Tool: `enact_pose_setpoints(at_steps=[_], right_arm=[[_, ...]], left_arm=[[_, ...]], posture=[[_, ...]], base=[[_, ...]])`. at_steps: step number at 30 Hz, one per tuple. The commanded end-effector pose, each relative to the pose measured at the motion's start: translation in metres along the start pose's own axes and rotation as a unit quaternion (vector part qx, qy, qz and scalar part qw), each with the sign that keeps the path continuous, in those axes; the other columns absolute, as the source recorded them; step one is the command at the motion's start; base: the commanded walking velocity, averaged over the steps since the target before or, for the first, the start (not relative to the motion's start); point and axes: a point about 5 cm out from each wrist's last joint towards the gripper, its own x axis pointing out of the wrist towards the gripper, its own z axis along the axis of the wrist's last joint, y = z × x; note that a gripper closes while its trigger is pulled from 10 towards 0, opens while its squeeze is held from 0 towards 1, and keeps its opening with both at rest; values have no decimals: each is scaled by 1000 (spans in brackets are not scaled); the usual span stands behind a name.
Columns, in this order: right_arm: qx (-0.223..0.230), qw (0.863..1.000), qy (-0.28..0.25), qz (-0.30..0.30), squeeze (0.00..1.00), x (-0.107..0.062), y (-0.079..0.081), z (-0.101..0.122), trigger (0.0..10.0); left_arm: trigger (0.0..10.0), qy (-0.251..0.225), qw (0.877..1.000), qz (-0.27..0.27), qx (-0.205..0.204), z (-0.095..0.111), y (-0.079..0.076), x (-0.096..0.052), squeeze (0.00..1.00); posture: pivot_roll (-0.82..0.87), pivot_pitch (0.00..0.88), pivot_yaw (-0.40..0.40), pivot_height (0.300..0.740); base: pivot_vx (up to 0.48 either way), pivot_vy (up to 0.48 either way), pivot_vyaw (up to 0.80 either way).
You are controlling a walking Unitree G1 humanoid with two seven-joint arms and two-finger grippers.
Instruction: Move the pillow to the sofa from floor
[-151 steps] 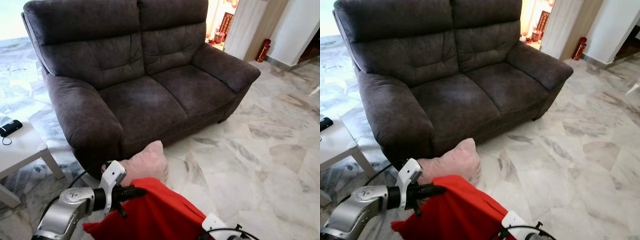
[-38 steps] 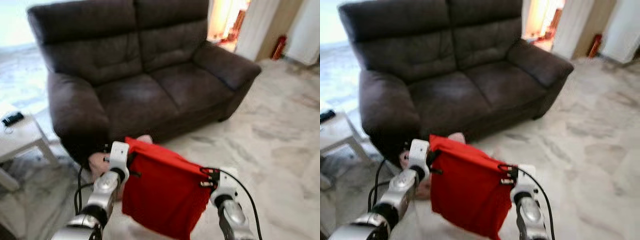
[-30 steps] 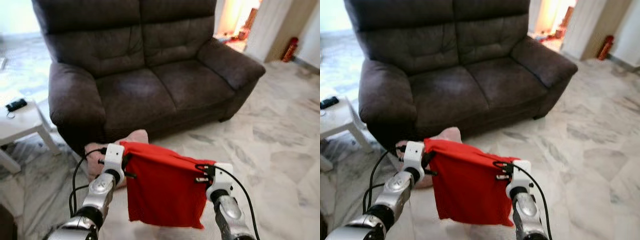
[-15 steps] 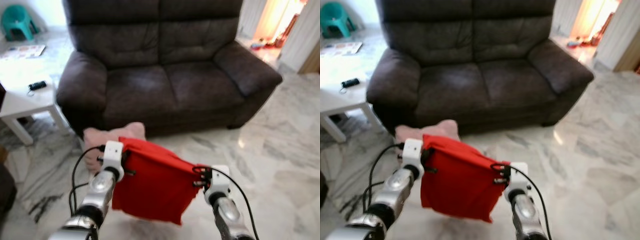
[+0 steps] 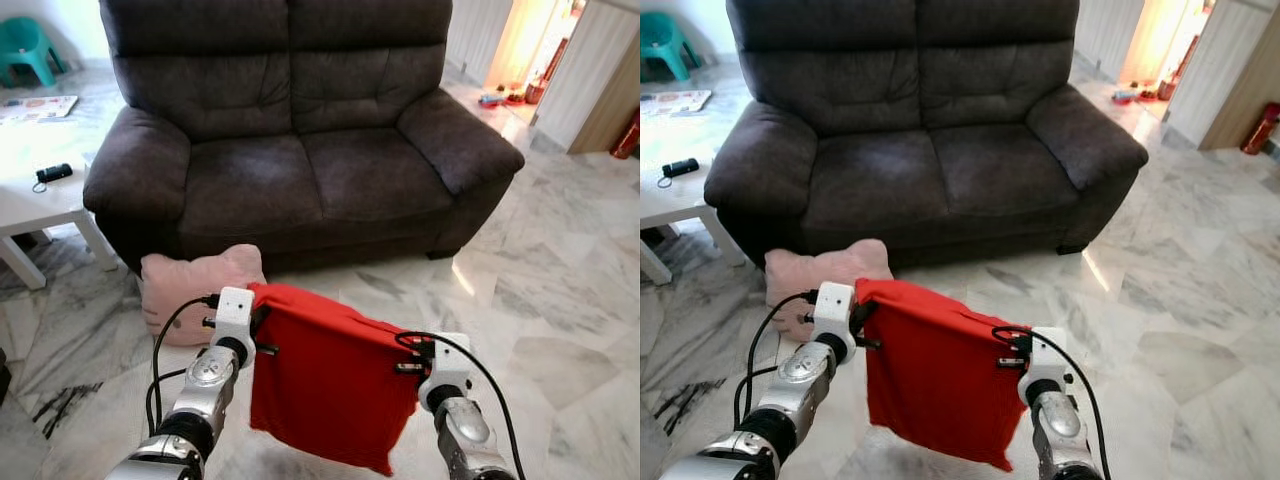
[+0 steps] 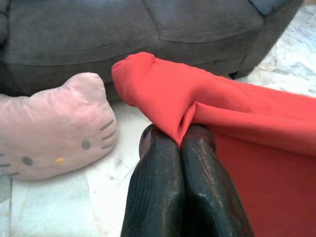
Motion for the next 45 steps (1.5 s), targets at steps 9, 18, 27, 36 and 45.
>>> enact_pose_setpoints(at_steps=[9, 18, 27, 36, 45], right_arm=[[10, 996, -85, -31, 0, 5, -10, 32, 10000], [4, 994, -106, -29, 0, 5, -5, 42, 10000], [2, 994, -106, -30, 0, 3, -3, 42, 10000], [3, 996, -80, -34, 0, -2, -8, 24, 10000], [0, 998, -54, -34, 0, 1, -7, 19, 10000]], left_arm=[[10000, -50, 998, 27, -9, 22, 14, 3, 0], [10000, -50, 998, 25, -12, 21, 13, 3, 0], [10000, -49, 998, 25, -12, 20, 13, 2, 0], [10000, -48, 998, 25, -12, 20, 13, 2, 0], [10000, -46, 999, 21, -12, 19, 11, 2, 0]], posture=[[-20, 0, -26, 740], [-16, 0, -30, 740], [-15, 0, -32, 740], [-16, 0, -32, 740], [-19, 0, -30, 740]], base=[[112, 0, 0], [285, 0, 0], [308, 0, -263], [321, 0, 0], [325, 0, 0]])
